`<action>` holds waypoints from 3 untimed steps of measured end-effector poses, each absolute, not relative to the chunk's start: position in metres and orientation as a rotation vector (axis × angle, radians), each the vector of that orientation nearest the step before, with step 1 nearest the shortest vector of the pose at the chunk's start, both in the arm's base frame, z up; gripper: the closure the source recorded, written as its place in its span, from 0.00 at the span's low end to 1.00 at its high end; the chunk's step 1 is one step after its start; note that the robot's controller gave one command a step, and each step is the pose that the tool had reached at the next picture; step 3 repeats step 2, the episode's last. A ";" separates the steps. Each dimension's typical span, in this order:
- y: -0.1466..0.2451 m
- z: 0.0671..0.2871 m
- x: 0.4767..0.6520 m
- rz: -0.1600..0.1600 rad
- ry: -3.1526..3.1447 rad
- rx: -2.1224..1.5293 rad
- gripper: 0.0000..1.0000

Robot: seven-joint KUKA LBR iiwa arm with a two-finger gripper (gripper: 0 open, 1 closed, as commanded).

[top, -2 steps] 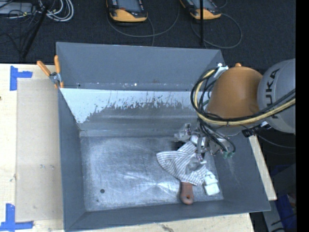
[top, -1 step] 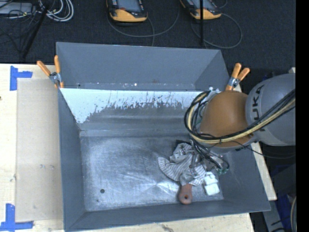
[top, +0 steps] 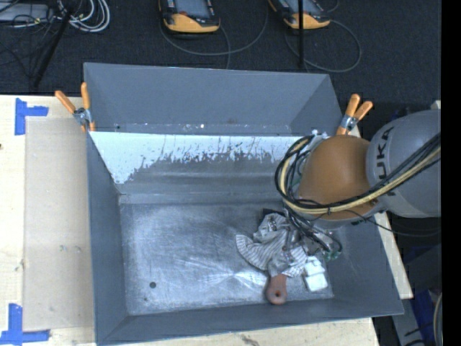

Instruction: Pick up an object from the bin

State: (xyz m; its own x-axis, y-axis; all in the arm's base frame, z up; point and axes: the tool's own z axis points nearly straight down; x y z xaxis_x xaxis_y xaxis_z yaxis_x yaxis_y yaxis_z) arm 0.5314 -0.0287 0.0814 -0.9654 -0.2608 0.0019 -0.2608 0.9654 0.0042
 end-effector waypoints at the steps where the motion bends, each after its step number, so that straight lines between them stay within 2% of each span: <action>1: -0.031 0.107 0.519 -0.003 -3.108 0.410 1.00; 2: -0.032 0.281 0.528 0.000 -3.101 0.528 1.00; 3: -0.032 0.281 0.528 0.000 -3.101 0.528 1.00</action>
Offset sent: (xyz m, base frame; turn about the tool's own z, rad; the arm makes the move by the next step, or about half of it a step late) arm -0.0049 -0.0037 0.1988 -0.0756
